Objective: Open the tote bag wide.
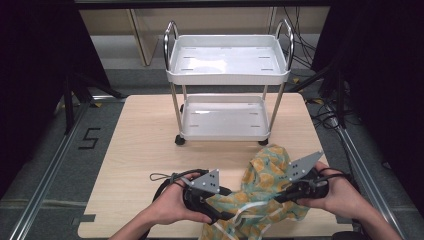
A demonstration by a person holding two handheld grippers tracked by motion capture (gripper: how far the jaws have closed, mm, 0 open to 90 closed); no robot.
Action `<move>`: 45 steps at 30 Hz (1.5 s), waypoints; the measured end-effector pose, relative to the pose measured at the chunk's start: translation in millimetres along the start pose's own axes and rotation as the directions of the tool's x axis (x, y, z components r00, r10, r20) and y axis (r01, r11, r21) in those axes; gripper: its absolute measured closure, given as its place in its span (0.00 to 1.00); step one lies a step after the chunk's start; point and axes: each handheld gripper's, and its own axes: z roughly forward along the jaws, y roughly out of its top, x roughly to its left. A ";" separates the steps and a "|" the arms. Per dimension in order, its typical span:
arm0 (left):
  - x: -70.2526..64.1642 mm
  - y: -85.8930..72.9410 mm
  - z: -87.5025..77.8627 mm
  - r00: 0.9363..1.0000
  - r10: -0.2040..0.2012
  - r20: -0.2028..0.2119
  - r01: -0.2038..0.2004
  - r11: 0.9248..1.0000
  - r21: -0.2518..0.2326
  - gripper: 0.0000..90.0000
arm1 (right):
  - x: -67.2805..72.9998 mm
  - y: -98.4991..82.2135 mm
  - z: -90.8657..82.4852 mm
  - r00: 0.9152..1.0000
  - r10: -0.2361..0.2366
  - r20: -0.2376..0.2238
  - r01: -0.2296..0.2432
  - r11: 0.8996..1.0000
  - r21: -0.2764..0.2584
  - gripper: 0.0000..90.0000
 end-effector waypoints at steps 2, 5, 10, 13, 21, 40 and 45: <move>2.3 6.1 3.7 1.000 -0.004 -0.003 0.004 1.000 0.004 0.37 | -3.2 8.1 -7.9 1.000 0.002 0.020 -0.002 1.000 -0.029 1.00; 8.9 14.2 11.0 1.000 -0.026 -0.017 0.026 1.000 0.001 0.40 | -7.4 19.9 -13.2 0.999 -0.028 0.032 0.029 0.998 -0.047 1.00; 20.7 23.5 29.3 0.996 -0.085 0.003 0.085 0.996 -0.008 0.53 | -12.8 35.8 -13.7 0.998 -0.033 0.059 0.038 0.997 -0.070 1.00; 23.7 29.1 36.9 0.994 -0.105 0.008 0.105 0.994 -0.002 0.63 | -14.4 43.8 -13.6 0.997 -0.028 0.075 0.035 0.995 -0.098 1.00; 40.3 41.1 31.3 0.971 -0.228 -0.066 0.224 0.972 -0.065 0.99 | -16.2 45.8 -14.6 0.991 0.003 0.135 0.020 0.986 -0.165 0.84; 61.0 49.4 22.8 0.903 -0.394 -0.174 0.360 0.912 -0.194 0.99 | 34.4 -24.3 -43.9 0.985 -0.033 0.171 0.054 0.991 -0.123 0.55; 63.2 48.1 22.3 0.901 -0.397 -0.173 0.364 0.911 -0.195 0.99 | 46.3 -11.9 -24.0 0.985 -0.112 0.129 0.128 0.985 -0.118 0.52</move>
